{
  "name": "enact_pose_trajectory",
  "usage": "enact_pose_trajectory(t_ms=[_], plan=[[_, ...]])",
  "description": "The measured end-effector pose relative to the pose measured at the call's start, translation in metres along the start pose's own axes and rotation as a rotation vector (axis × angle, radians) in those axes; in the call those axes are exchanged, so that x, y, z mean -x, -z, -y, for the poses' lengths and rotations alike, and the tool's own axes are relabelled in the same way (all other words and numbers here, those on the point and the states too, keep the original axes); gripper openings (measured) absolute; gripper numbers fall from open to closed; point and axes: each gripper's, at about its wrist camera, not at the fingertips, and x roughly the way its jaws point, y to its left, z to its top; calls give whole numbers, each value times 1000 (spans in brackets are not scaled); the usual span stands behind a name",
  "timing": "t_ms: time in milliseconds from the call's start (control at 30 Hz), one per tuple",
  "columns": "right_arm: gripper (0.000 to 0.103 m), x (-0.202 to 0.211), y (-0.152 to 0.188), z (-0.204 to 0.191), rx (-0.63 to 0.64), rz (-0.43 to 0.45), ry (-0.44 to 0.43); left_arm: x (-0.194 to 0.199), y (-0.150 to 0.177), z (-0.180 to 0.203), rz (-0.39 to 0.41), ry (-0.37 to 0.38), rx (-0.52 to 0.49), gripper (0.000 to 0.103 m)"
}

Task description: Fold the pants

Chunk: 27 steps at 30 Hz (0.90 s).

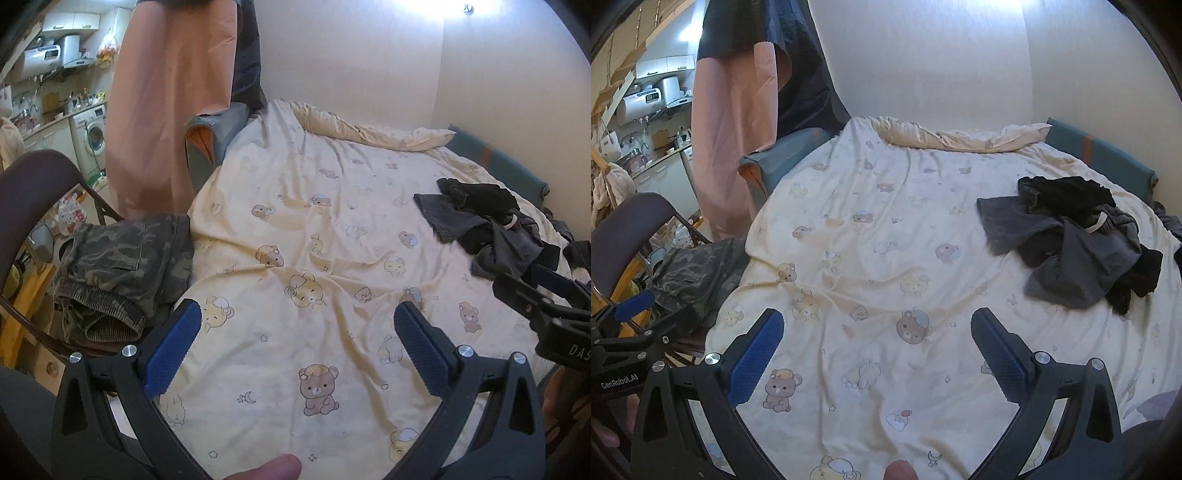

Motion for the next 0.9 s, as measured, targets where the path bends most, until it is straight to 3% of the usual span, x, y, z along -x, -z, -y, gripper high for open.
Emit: enact_pose_trajectory(t_ms=[900], plan=[[103, 2, 1, -3, 17, 11, 15, 0, -2, -3, -6, -9, 17, 103]])
